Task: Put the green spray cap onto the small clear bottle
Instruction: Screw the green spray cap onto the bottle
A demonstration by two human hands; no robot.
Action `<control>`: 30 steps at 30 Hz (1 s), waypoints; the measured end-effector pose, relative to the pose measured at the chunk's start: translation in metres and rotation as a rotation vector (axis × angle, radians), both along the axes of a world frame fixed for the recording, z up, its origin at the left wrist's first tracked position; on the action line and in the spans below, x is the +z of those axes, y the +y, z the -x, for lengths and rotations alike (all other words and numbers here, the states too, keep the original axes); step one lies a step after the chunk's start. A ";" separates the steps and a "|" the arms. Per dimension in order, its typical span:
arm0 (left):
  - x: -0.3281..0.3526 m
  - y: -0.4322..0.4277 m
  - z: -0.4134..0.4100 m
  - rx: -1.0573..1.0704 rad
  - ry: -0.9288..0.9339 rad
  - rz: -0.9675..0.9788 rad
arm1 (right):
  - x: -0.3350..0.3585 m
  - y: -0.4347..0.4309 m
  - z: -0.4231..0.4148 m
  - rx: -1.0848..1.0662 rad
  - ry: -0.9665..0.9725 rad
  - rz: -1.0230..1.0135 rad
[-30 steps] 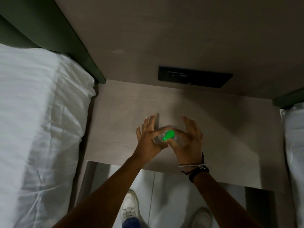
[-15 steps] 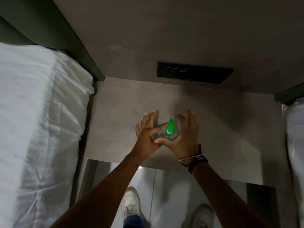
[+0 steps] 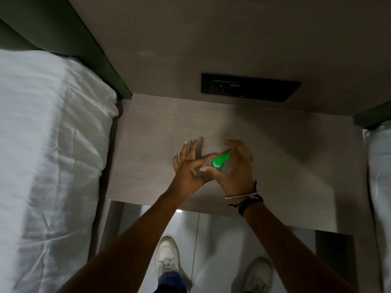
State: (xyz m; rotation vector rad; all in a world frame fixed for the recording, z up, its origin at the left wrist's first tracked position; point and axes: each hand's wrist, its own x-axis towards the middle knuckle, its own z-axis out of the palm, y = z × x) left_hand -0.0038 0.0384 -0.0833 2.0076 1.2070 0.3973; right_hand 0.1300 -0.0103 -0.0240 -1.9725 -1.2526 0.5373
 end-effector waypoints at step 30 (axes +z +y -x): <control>0.000 0.003 -0.003 0.000 0.065 -0.037 | -0.008 -0.008 -0.004 -0.010 -0.095 0.081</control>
